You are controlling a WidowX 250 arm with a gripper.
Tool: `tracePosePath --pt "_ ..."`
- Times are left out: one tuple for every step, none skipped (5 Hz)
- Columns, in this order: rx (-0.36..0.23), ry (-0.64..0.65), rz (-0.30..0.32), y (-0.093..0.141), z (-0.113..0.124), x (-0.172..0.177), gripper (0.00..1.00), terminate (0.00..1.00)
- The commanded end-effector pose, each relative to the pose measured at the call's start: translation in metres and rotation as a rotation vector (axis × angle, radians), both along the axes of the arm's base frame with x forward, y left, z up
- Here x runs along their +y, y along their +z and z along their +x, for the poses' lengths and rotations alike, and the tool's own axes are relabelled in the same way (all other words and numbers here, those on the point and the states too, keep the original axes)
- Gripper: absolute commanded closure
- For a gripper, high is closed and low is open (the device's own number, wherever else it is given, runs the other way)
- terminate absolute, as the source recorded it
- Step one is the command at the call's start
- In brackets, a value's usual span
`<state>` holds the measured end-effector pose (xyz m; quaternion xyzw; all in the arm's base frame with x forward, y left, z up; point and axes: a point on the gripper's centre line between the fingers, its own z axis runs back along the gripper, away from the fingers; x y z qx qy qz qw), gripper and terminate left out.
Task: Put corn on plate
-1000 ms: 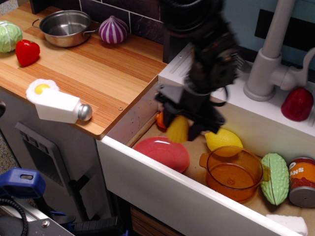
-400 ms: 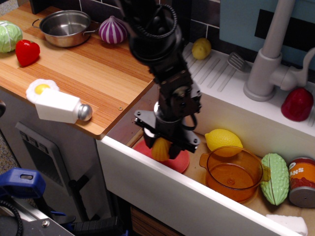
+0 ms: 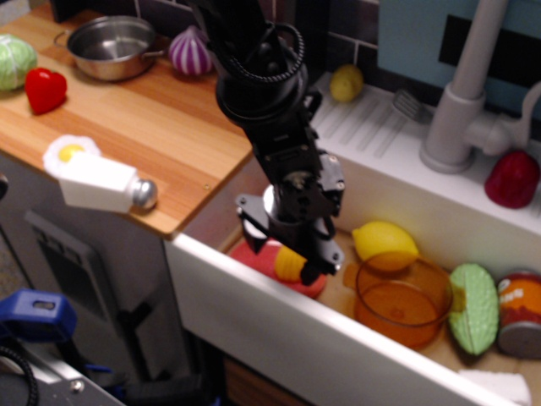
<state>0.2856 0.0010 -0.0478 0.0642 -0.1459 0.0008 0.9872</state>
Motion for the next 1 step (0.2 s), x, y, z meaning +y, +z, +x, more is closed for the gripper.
tracePosePath --pt "-0.031 -0.002 -0.003 0.0071 0.005 0.0002 0.0 1.0"
